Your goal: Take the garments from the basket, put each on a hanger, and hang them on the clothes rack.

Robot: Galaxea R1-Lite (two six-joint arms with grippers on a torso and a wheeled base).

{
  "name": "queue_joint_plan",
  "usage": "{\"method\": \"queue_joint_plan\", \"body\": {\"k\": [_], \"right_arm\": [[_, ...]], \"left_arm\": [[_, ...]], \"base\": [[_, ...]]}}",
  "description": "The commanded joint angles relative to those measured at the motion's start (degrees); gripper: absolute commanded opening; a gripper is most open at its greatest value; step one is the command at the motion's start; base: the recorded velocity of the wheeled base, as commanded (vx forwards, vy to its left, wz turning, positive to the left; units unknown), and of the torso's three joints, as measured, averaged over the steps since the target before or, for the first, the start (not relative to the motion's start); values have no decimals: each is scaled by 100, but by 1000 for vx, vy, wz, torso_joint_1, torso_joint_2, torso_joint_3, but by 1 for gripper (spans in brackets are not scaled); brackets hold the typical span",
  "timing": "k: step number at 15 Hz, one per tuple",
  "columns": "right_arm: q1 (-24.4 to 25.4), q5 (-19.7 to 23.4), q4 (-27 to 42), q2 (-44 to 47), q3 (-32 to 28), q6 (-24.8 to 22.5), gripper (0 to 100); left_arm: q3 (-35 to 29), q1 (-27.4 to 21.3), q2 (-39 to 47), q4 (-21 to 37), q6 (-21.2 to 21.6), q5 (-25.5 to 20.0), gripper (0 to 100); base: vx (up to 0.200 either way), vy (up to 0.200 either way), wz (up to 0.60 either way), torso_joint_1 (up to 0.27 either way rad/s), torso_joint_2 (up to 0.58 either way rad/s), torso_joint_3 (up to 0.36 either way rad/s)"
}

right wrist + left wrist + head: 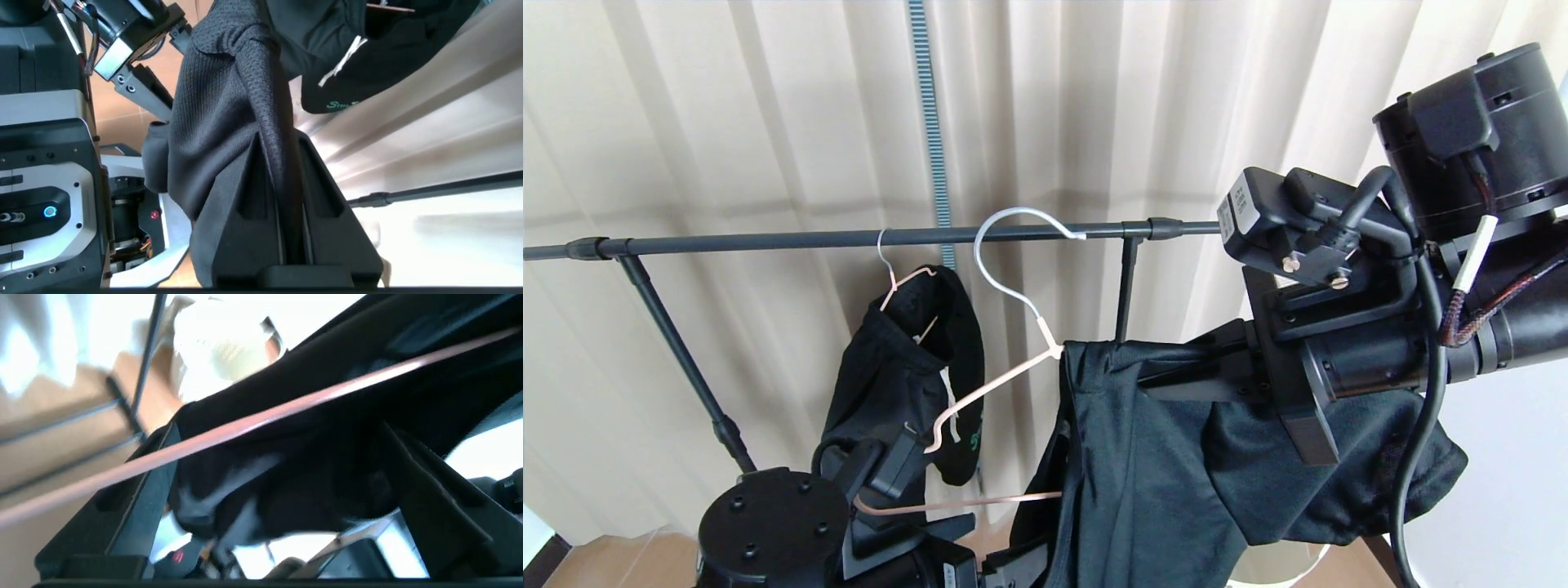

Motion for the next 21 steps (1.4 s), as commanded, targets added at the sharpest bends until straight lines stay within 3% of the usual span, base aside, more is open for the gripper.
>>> {"method": "queue_joint_plan", "body": {"k": [1, 4, 8, 14, 18, 21], "right_arm": [[-17, -8, 15, -9, 12, -1, 0], [-26, -8, -3, -1, 56, -1, 0], [-96, -26, -3, 52, 56, 7, 0], [-96, -17, -214, 17, 65, 262, 0], [-96, -8, -214, -1, 74, 262, 0], [-96, 1, -249, -18, 188, 262, 0]], "left_arm": [[115, 29, -15, -326, -36, -16, 100], [203, 38, -23, -413, -27, -25, 100], [660, 3, 20, -1451, 52, -34, 100], [801, -120, 223, -1477, 448, -7, 100], [792, -120, 284, -1494, 465, 2, 100], [968, -76, 284, -2250, 324, -7, 100]], "base": [[0, 0, 0, 0, 0, 0], [0, 0, 0, 0, 0, 0], [0, 0, 0, 0, 0, 0], [0, 0, 0, 0, 0, 0], [0, 0, 0, 0, 0, 0], [0, 0, 0, 0, 0, 0]]}}
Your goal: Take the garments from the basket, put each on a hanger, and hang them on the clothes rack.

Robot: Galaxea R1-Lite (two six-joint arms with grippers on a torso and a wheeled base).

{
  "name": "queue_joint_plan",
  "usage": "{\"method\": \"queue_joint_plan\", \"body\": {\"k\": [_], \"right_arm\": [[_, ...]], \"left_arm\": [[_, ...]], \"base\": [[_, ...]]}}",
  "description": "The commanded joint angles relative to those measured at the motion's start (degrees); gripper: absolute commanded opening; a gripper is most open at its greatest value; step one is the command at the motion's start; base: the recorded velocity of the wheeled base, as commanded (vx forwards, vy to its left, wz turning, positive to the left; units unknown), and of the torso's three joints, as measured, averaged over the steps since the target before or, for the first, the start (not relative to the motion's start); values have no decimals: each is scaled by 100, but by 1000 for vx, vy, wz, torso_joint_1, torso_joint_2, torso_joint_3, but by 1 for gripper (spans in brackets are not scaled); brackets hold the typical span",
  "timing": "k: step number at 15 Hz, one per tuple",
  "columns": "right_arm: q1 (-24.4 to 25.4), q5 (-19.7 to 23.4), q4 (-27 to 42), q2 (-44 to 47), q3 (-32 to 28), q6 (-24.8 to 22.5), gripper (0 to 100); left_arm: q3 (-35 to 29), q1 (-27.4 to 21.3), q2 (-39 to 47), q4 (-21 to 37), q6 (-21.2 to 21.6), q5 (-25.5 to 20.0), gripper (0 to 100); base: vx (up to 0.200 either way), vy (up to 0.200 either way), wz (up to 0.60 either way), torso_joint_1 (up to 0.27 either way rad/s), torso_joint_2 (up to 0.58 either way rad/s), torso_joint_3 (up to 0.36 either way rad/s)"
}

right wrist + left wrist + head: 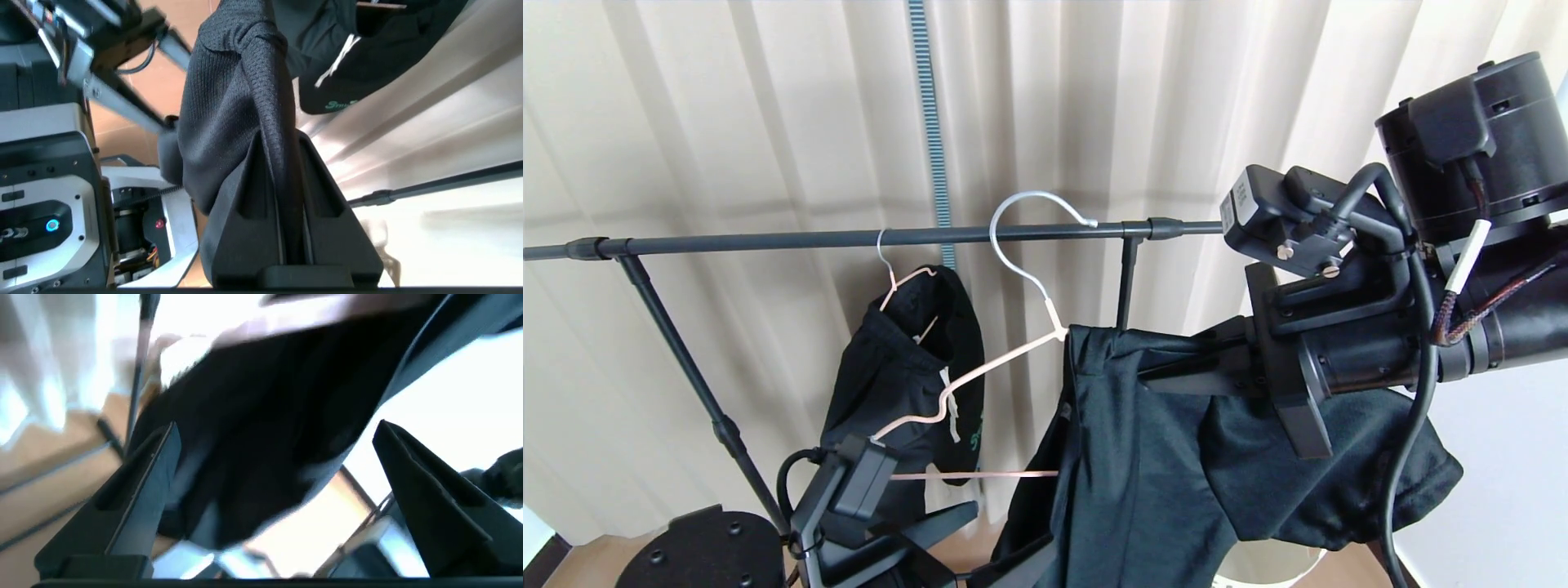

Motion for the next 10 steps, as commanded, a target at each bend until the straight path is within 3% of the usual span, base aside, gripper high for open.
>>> {"method": "queue_joint_plan", "body": {"k": [1, 10], "right_arm": [[3, 1, 1, -14, 27, -3, 0], [11, 9, 1, -119, 36, 5, 0]], "left_arm": [[144, 18, 42, -227, -23, -16, 100], [109, 62, 385, -298, 3, 46, 100]], "base": [[0, 0, 0, 0, 0, 0], [0, 0, 0, 0, 0, 0]]}}
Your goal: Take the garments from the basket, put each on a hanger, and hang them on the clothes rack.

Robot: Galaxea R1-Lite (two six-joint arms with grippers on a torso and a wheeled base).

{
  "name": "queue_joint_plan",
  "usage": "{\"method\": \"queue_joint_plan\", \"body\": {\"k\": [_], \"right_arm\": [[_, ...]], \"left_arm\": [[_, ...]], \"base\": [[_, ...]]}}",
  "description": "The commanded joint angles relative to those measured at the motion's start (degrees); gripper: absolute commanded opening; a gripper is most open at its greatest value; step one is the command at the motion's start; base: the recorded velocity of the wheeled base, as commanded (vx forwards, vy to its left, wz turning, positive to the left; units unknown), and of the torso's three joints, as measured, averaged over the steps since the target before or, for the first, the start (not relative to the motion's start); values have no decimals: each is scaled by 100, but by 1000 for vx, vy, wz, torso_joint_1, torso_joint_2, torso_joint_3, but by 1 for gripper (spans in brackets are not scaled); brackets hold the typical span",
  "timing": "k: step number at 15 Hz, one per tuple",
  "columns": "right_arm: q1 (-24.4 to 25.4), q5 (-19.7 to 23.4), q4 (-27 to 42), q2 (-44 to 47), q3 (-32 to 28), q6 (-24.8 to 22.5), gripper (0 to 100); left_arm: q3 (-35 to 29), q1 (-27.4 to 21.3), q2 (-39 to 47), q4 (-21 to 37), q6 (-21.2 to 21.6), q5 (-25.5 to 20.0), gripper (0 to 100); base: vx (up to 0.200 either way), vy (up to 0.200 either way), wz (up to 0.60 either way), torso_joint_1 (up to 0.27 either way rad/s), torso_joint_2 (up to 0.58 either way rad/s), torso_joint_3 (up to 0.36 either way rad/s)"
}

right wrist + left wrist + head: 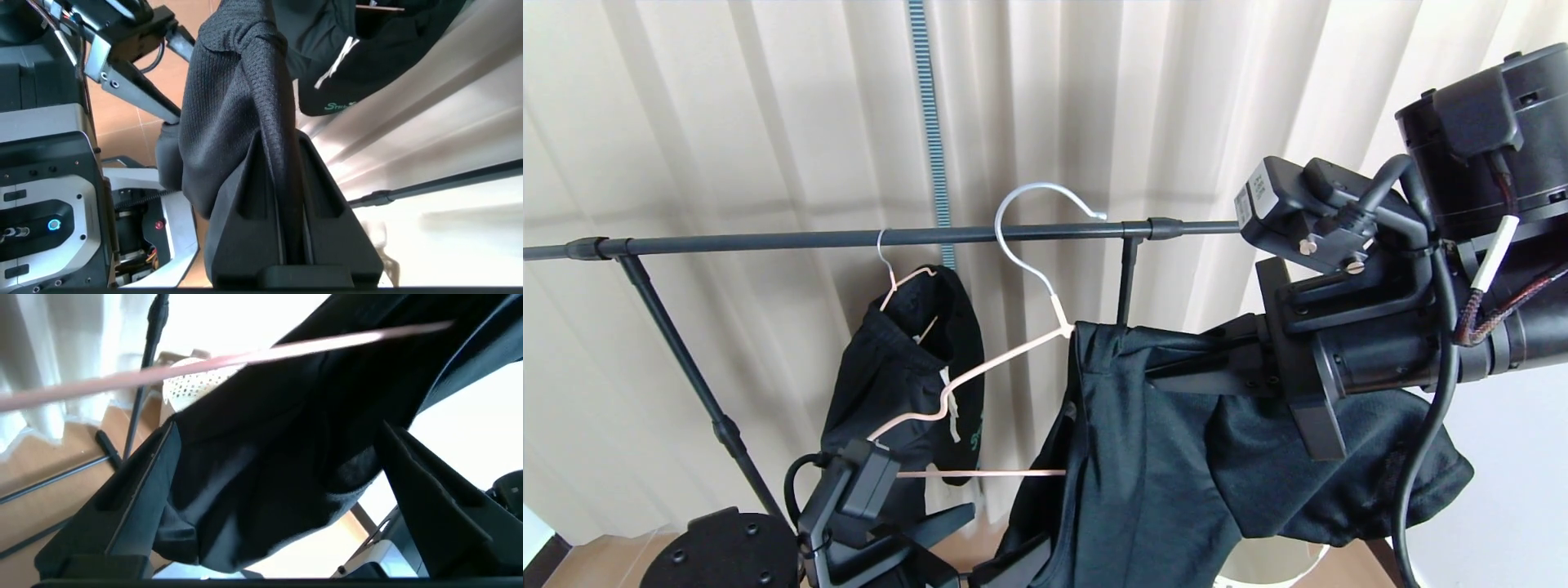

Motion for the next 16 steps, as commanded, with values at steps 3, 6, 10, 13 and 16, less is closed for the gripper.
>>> {"method": "queue_joint_plan", "body": {"k": [3, 6, 10, 13, 16], "right_arm": [[15, 76, -8, 5, -2, -1, 0], [15, 76, -8, 23, -2, -1, 0], [15, 76, -166, 14, -2, 17, 0], [15, 76, -184, -3, 15, 96, 0], [15, 76, -192, -12, 33, 96, 0]], "left_arm": [[28, -131, 164, -4, 26, 114, 100], [63, -272, 270, -4, 202, 228, 100], [230, -377, 445, 5, 668, 228, 100], [248, -430, 533, -4, 747, 237, 100], [248, -430, 560, -74, 738, 245, 100]], "base": [[0, 0, 0, 0, 0, 0], [0, 0, 0, 0, 0, 0], [0, 0, 0, 0, 0, 0], [0, 0, 0, 0, 0, 0], [0, 0, 0, 0, 0, 0]]}}
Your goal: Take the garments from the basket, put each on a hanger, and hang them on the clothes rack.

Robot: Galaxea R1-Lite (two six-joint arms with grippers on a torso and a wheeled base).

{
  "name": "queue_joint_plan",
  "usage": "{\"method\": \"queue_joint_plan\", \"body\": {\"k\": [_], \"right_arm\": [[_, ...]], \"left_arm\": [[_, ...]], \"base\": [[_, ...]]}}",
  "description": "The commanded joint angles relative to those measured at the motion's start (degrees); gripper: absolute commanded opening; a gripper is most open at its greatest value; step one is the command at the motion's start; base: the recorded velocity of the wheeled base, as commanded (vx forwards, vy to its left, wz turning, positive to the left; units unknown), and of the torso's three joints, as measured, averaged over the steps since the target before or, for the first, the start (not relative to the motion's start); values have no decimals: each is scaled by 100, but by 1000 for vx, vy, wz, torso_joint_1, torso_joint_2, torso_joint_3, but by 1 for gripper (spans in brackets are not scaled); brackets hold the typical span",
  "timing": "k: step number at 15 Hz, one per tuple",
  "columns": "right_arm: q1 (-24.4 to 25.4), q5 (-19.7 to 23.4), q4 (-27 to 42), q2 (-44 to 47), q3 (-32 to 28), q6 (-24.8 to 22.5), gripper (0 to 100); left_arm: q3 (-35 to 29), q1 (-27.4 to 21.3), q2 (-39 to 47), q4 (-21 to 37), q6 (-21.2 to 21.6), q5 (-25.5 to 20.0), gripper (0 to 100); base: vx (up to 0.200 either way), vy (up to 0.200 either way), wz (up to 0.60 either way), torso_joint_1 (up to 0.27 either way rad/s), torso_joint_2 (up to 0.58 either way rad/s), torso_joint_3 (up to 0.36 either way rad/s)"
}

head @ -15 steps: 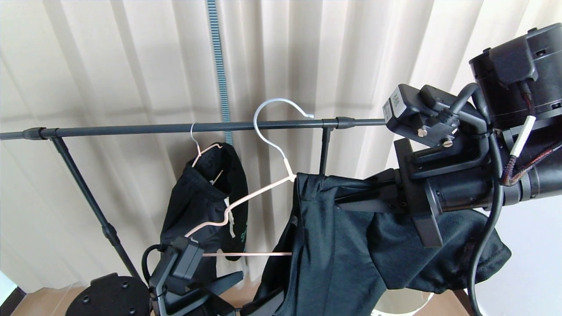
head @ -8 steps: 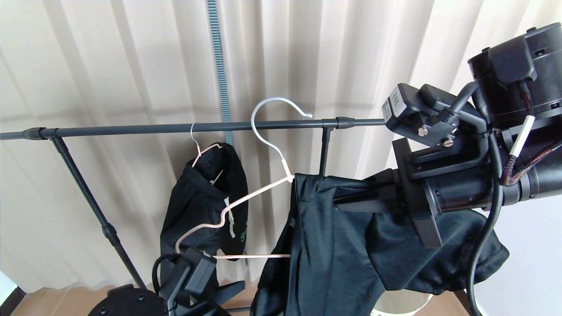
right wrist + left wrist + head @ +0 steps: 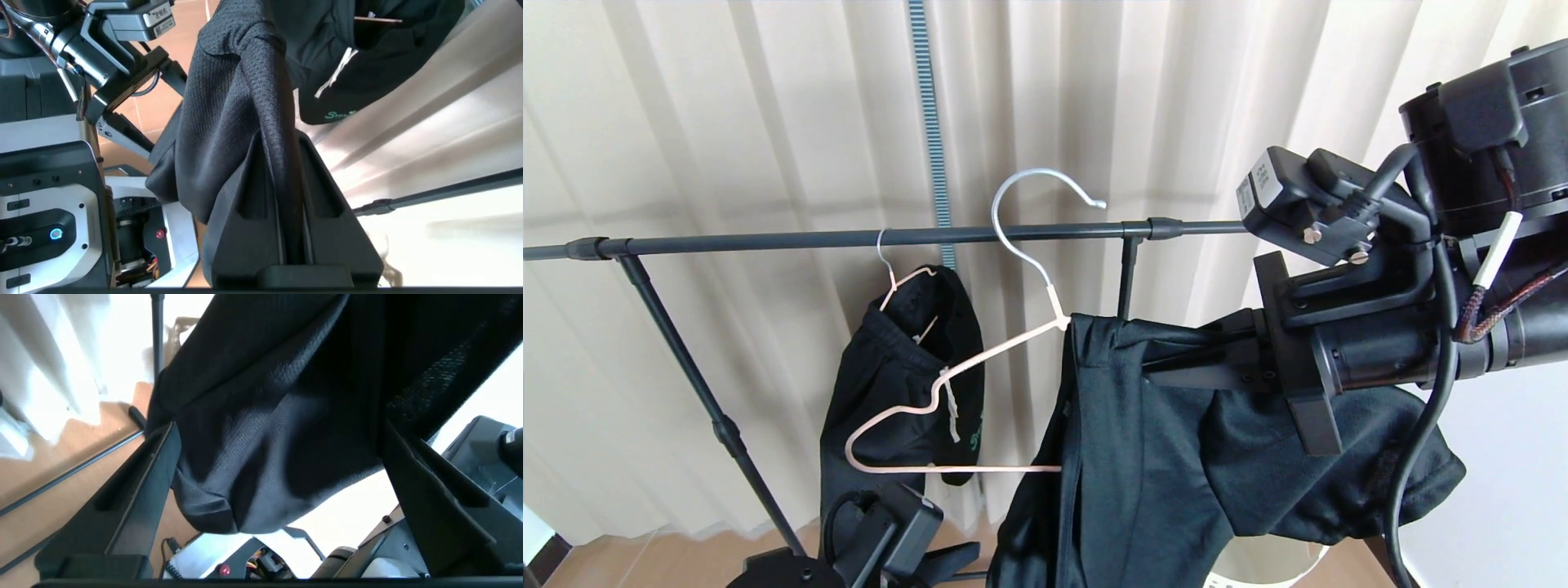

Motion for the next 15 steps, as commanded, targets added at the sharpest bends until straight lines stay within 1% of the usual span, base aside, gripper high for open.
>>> {"method": "queue_joint_plan", "body": {"k": [1, 2, 6, 8, 11, 12, 15], "right_arm": [[3, 3, -6, -6, -4, -3, 0], [3, 3, -6, -24, -4, -3, 0], [-23, 3, -6, -111, 58, 41, 0], [-208, 3, -6, -173, 102, 41, 0], [-357, 3, -15, -261, 181, 41, 0], [-445, 3, -15, -322, 287, 41, 0], [-639, 117, -23, -489, 541, 41, 0]], "left_arm": [[19, -1, 31, -21, -6, 2, 100], [19, -1, 22, -30, -6, 2, 0], [1, 17, 22, -30, -14, 2, 0], [1, 25, -5, -47, -14, 2, 0], [36, 131, -13, -293, -6, 63, 0], [45, 201, -22, -399, 12, 72, 0], [36, 289, -57, -399, 21, 72, 0]], "base": [[0, 0, 0, 0, 0, 0], [0, 0, 0, 0, 0, 0], [0, 0, 0, 0, 0, 0], [0, 0, 0, 0, 0, 0], [0, 0, 0, 0, 0, 0], [0, 0, 0, 0, 0, 0], [0, 0, 0, 0, 0, 0]]}}
